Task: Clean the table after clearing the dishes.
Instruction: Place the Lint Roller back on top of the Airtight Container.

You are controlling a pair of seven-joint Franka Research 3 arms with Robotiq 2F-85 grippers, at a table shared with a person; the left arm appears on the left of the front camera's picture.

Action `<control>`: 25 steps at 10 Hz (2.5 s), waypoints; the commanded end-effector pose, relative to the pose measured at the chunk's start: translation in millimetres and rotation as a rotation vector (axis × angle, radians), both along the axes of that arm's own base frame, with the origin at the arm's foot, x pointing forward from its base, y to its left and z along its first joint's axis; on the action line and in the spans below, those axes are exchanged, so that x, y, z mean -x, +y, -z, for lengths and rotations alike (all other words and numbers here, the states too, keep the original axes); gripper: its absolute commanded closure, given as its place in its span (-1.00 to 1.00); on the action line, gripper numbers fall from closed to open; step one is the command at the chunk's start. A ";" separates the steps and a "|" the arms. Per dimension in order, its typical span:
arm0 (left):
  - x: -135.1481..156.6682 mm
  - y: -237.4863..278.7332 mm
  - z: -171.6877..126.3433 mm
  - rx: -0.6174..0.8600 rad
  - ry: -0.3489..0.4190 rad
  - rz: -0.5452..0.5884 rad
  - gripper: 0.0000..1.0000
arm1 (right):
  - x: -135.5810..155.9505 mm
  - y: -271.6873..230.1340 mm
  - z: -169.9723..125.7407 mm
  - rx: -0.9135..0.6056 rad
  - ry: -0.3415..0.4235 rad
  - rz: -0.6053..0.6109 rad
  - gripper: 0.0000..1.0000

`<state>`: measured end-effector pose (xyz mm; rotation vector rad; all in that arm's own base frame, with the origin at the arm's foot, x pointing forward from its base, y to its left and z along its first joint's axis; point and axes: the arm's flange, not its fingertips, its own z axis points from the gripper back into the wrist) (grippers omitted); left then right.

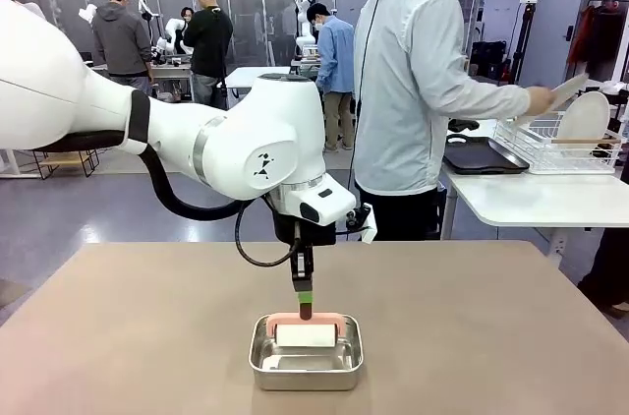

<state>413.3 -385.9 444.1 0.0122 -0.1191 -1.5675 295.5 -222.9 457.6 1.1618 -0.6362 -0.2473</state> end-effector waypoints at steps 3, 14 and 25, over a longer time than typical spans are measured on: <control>-33.8 0.2 4.9 -0.002 0.083 0.013 0.59 | 0.7 0.5 -1.5 0.002 -0.016 -0.005 -1.00; -68.7 9.9 15.3 -0.008 0.175 0.012 0.32 | 0.7 0.5 -1.5 0.002 -0.016 -0.005 -1.00; -58.1 12.2 9.3 -0.121 0.045 -0.018 -1.00 | 0.7 0.5 -1.5 0.002 -0.016 -0.005 -1.00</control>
